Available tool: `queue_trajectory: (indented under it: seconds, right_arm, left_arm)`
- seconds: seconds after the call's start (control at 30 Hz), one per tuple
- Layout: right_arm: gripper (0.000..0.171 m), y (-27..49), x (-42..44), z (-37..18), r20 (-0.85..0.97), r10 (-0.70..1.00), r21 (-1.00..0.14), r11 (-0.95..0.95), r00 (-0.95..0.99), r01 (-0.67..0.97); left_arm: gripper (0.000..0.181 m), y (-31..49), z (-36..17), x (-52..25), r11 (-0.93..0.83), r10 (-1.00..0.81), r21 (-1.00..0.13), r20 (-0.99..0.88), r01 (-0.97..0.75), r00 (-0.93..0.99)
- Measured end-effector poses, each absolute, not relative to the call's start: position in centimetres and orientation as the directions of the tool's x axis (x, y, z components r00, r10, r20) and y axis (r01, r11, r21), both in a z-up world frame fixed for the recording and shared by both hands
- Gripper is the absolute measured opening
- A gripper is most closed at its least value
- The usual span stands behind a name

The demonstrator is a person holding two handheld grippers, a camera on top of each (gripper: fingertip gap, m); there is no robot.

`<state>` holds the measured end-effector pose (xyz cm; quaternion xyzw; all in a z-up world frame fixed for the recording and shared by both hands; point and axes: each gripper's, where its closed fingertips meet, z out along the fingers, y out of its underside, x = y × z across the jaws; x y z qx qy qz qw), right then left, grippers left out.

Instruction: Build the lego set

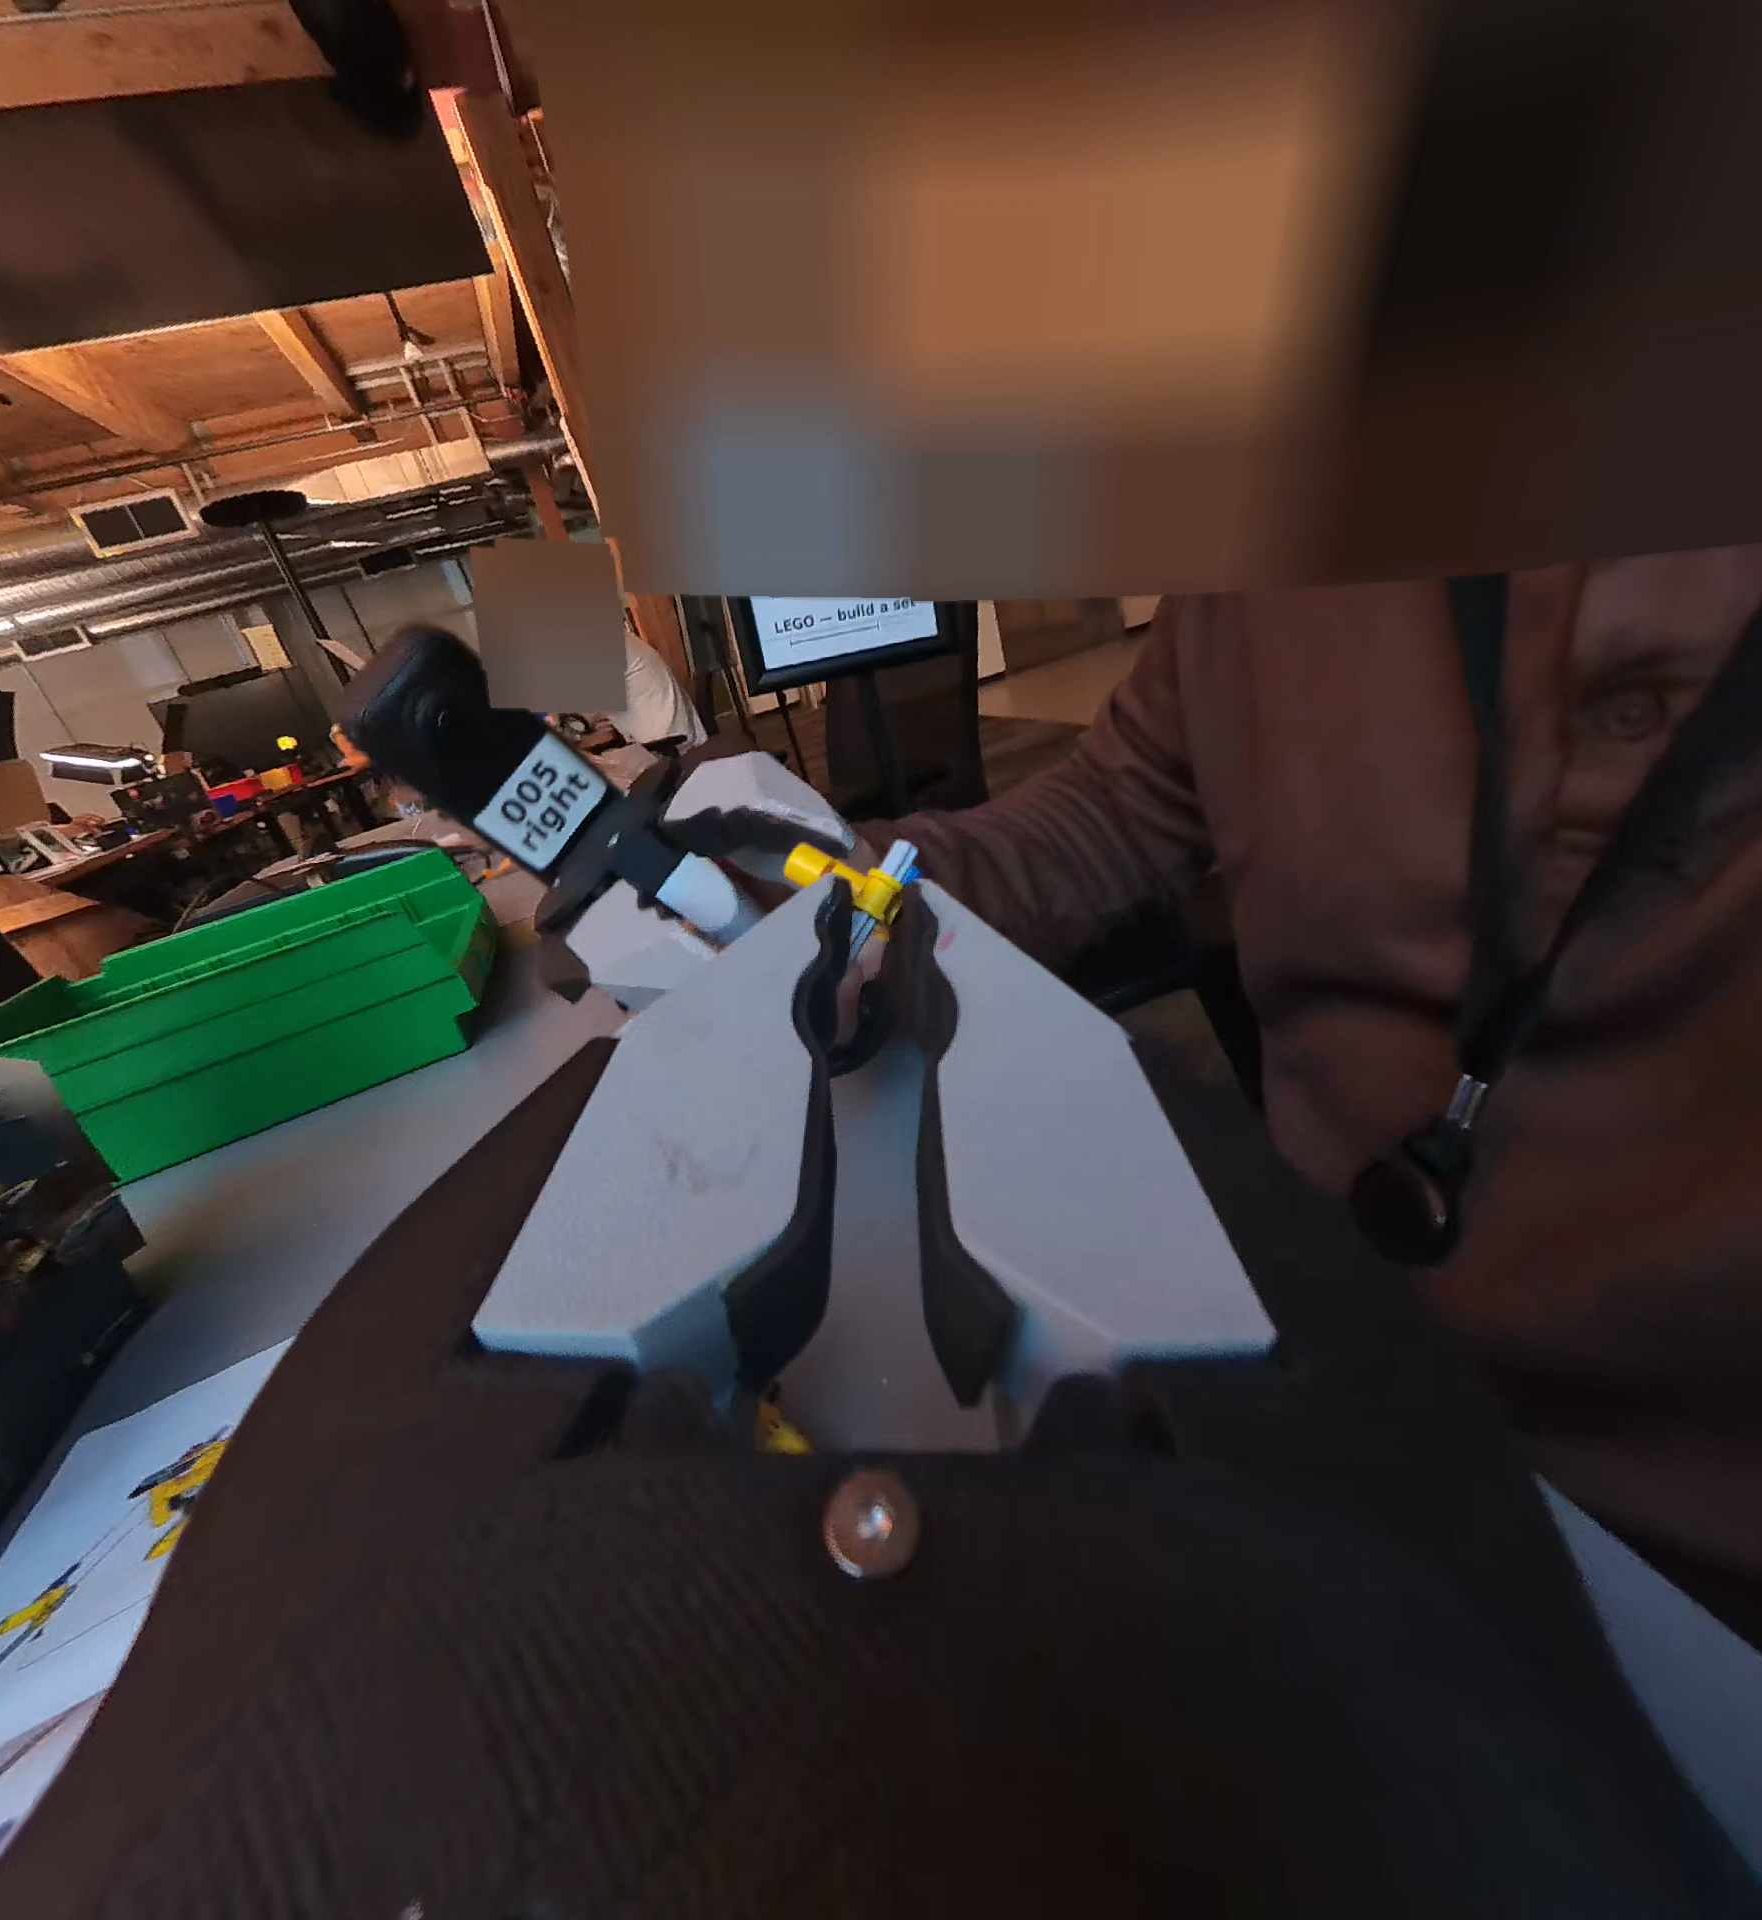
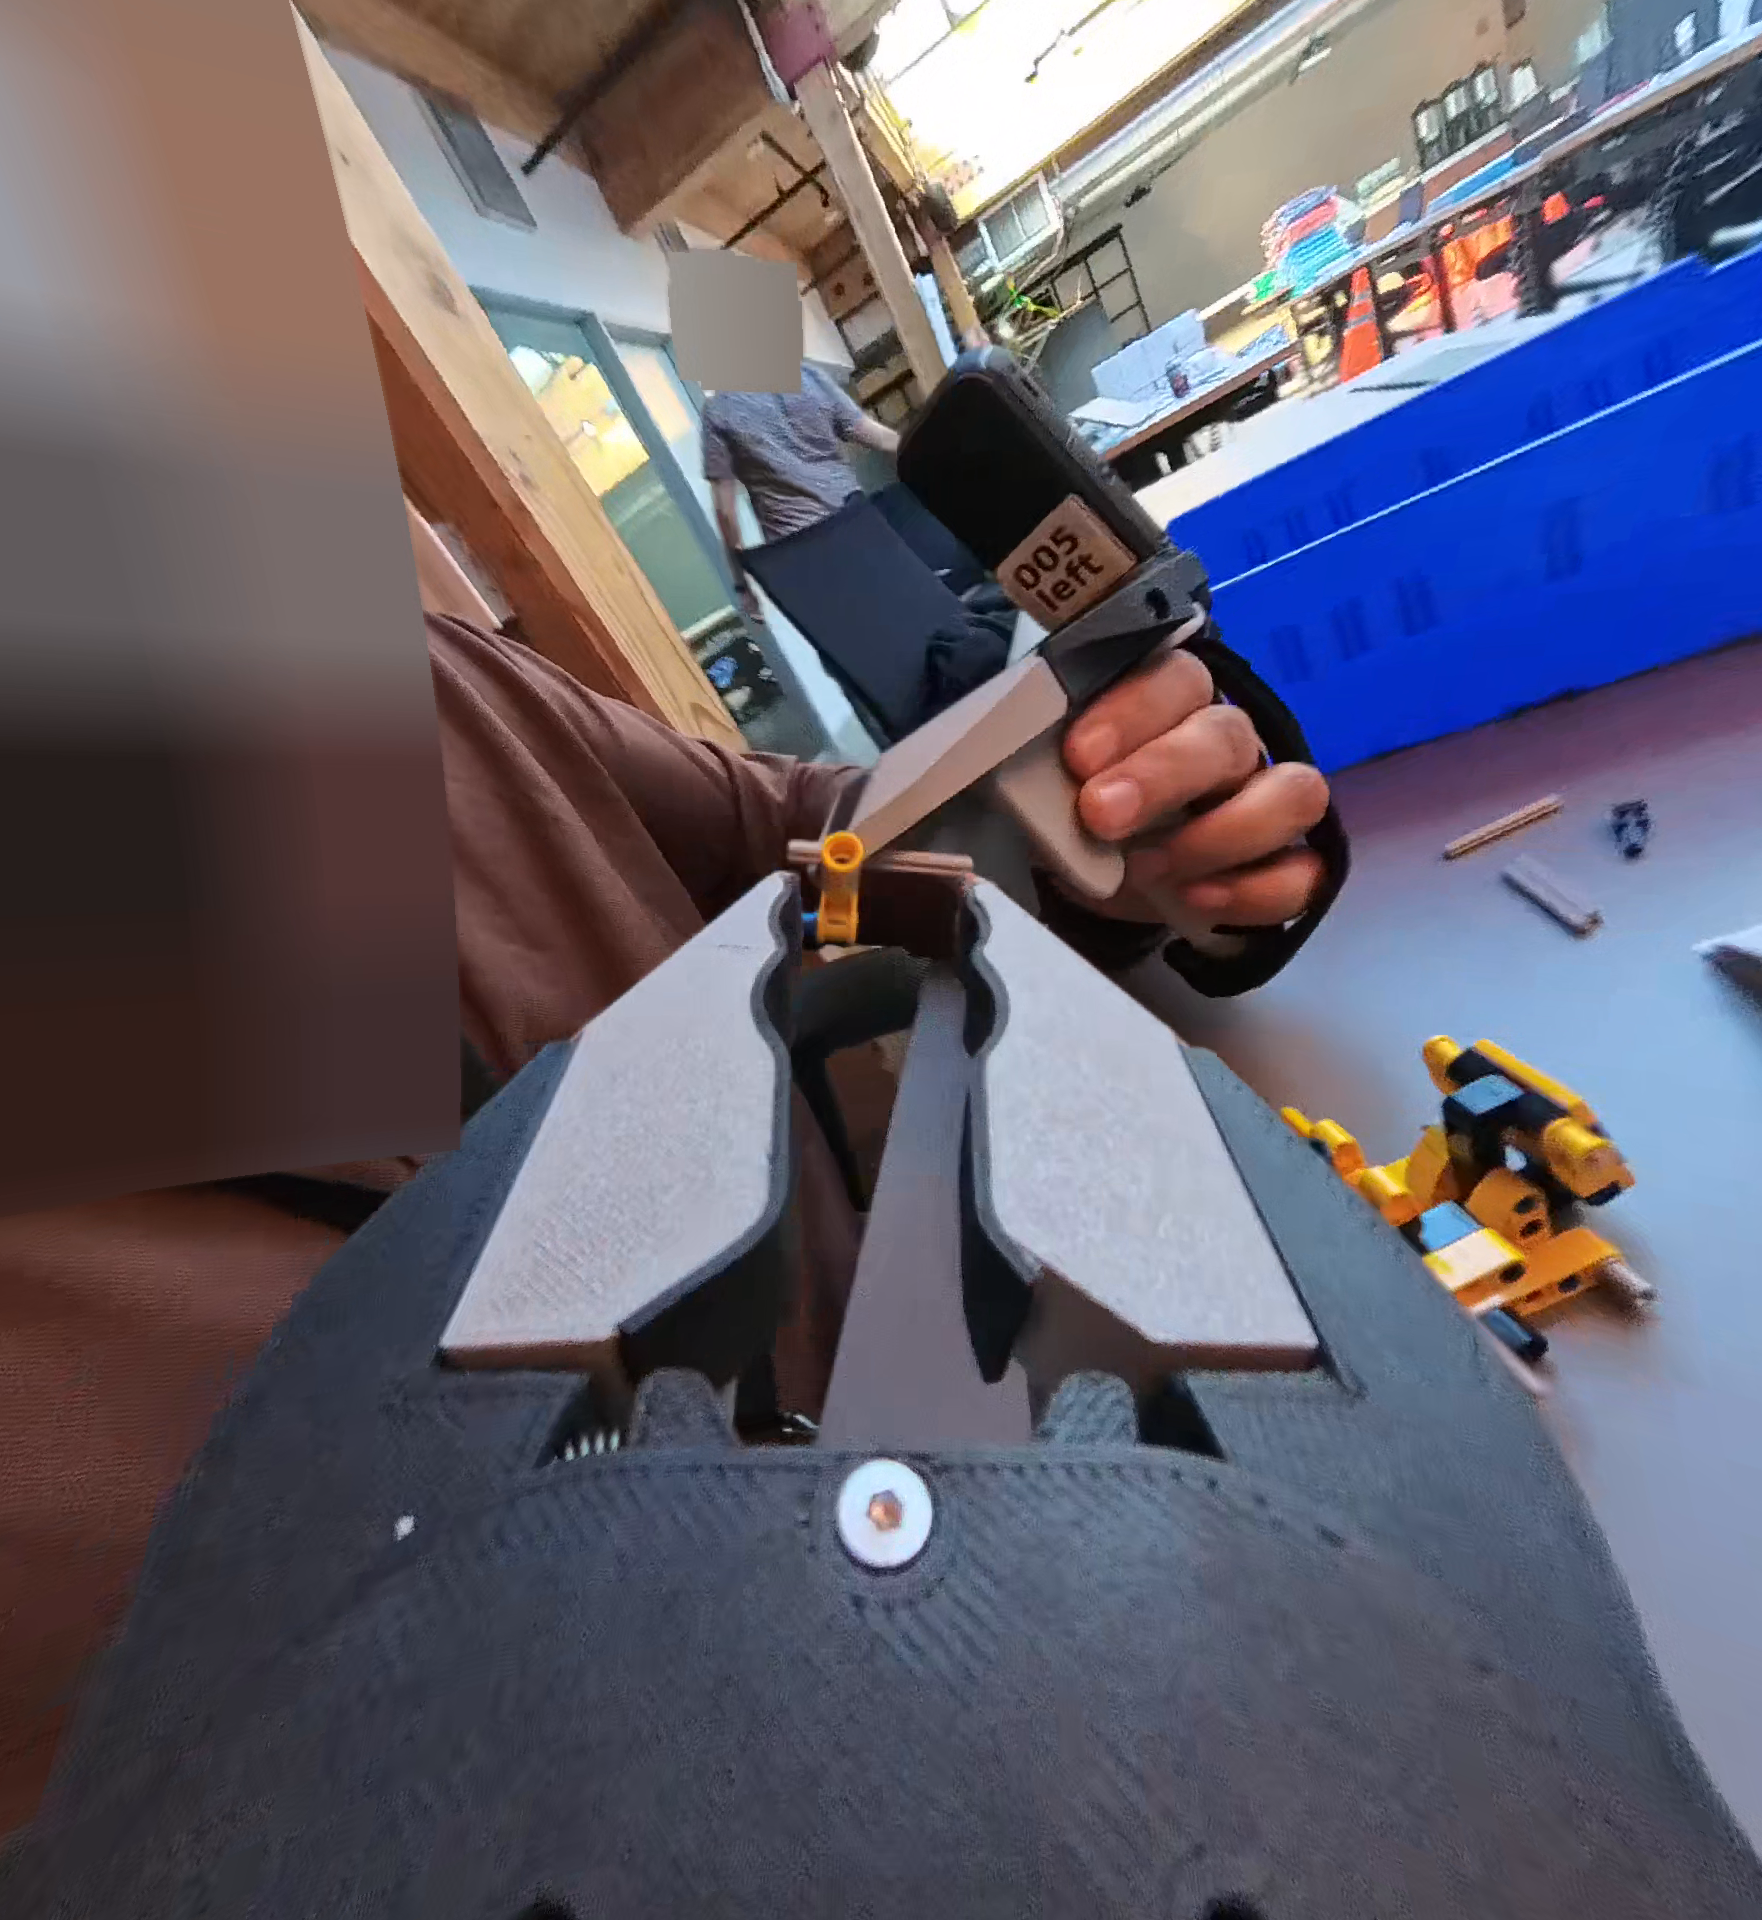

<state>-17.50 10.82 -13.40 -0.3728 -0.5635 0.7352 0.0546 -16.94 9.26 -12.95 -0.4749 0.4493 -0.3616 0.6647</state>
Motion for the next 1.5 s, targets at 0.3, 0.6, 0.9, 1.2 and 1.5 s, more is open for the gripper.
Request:
queue_trajectory:
  seconds: [0.3, 0.6, 0.9, 1.2, 1.5]
  right_arm:
    - [0.005, 9.7, -18.0, -14.0, -0.374, 0.588, -0.927, -0.211, -0.717, 0.31]
    - [0.004, 18.1, -20.0, -20.1, -0.187, 0.93, -0.903, -0.035, -0.318, 0.429]
    - [0.004, 19.5, -20.2, -23.4, -0.056, 0.985, -0.847, 0.04, -0.165, 0.53]
    - [0.004, 19.9, -20.2, -22.1, -0.063, 0.991, -0.877, 0.003, -0.122, 0.48]
    - [0.004, 20.0, -20.5, -23.2, -0.298, 0.942, -0.851, -0.19, -0.151, 0.49]
  left_arm:
    - [0.007, 9.9, -13.8, -16.9, 0.314, -0.875, -0.948, -0.307, -0.042, 0.373]
    - [0.016, 13.0, -16.7, -19.7, 0.04, -0.835, -0.983, -0.132, -0.18, 0.535]
    - [0.018, 14.7, -22.8, -20.3, -0.317, -0.757, -0.88, 0.011, -0.353, 0.653]
    - [0.021, 15.3, -20.7, -20.8, -0.223, -0.687, -0.9, -0.127, -0.374, 0.716]
    - [0.028, 15.8, -23.4, -20.6, -0.329, -0.681, -0.868, -0.055, -0.372, 0.731]
